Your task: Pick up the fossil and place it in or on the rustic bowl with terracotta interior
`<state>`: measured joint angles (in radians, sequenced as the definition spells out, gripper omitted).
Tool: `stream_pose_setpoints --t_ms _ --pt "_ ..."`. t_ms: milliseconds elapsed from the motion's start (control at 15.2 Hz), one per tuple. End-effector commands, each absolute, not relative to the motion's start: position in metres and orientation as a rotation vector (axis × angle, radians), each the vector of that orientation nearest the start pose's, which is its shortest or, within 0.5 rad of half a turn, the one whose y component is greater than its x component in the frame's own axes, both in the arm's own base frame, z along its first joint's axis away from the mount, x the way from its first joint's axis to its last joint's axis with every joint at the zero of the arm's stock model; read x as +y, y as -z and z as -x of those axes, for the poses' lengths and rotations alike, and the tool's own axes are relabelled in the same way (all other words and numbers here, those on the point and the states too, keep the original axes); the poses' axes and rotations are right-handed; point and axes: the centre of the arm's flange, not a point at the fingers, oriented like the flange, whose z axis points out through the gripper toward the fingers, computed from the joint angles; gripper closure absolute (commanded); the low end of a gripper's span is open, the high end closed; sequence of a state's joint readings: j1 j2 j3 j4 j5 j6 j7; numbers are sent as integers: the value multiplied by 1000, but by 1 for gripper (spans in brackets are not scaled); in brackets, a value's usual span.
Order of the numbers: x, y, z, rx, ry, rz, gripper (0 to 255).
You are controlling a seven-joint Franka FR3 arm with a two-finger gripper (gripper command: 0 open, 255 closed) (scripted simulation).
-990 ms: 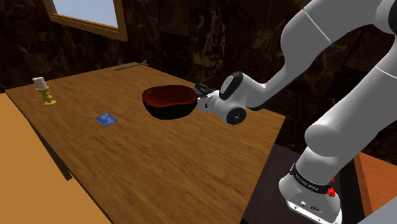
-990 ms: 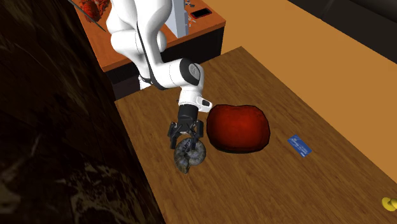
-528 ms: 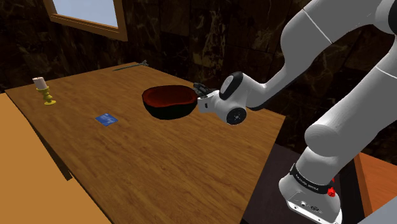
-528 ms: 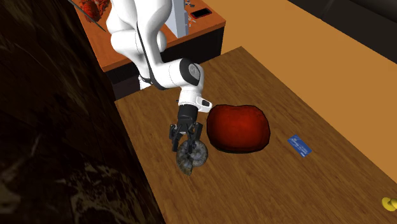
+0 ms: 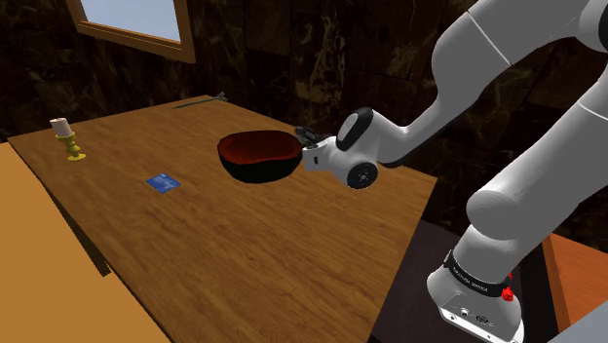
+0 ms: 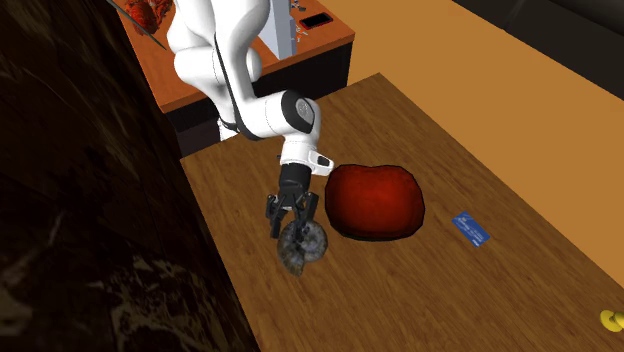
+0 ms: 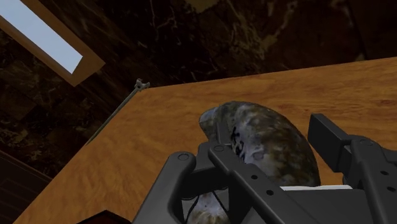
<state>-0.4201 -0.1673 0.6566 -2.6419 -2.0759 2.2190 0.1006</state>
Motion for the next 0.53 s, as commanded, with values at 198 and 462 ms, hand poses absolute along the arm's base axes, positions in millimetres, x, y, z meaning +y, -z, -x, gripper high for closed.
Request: stream_pose_setpoints --t_ms 198,462 --pt "67 -325 -421 1459 -1 -984 255" --pt "67 -346 -421 1459 -1 -984 255"
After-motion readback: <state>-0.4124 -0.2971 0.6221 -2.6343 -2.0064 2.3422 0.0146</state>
